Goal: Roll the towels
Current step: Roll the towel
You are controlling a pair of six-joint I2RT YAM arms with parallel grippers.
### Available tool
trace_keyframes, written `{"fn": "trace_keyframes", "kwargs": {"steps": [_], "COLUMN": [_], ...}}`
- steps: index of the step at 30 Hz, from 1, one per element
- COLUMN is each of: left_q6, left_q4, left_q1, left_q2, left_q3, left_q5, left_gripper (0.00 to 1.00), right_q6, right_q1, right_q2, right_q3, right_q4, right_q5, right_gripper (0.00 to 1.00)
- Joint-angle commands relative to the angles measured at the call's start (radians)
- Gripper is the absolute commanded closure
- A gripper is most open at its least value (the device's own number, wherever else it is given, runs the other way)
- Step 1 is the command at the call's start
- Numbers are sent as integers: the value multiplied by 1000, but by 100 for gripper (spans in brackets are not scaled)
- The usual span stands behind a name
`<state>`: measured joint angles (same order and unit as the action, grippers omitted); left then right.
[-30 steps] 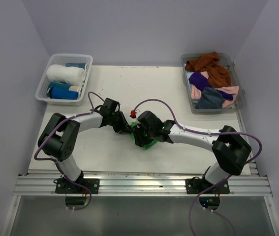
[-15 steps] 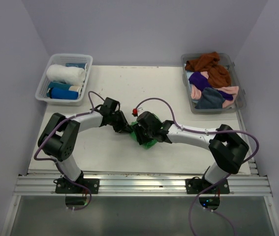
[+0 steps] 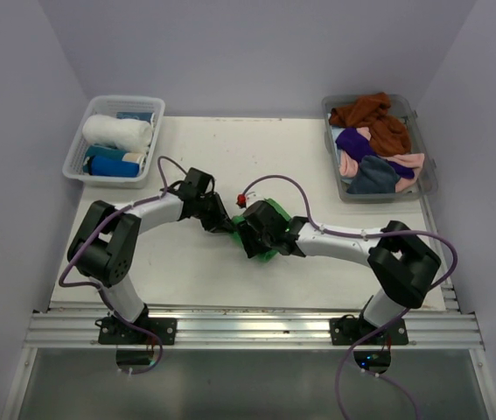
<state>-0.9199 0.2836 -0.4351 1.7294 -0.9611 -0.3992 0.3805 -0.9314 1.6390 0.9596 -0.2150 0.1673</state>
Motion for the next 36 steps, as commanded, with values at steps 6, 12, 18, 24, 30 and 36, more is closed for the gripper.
{"fn": "trace_keyframes", "kwargs": {"steps": [6, 12, 18, 24, 30, 36], "left_q6": [36, 46, 47, 49, 50, 52], "left_q4": [16, 19, 15, 17, 17, 19], "left_q1": [4, 4, 6, 6, 9, 12], "left_q2": [36, 82, 90, 94, 87, 87], "left_q3": [-74, -97, -97, -99, -100, -102], "left_q5": [34, 42, 42, 39, 37, 36], "left_gripper": [83, 83, 83, 83, 83, 83], "right_q6": [-32, -35, -57, -83, -141, -190], "right_q1": [-10, -12, -12, -12, -14, -41], "right_q2": [-20, -139, -145, -61, -13, -24], "right_q3": [1, -32, 4, 24, 21, 34], "right_q4": [-26, 34, 8, 8, 9, -12], "right_q5": [64, -28, -8, -9, 43, 89], "right_gripper": [37, 40, 44, 45, 40, 36]}}
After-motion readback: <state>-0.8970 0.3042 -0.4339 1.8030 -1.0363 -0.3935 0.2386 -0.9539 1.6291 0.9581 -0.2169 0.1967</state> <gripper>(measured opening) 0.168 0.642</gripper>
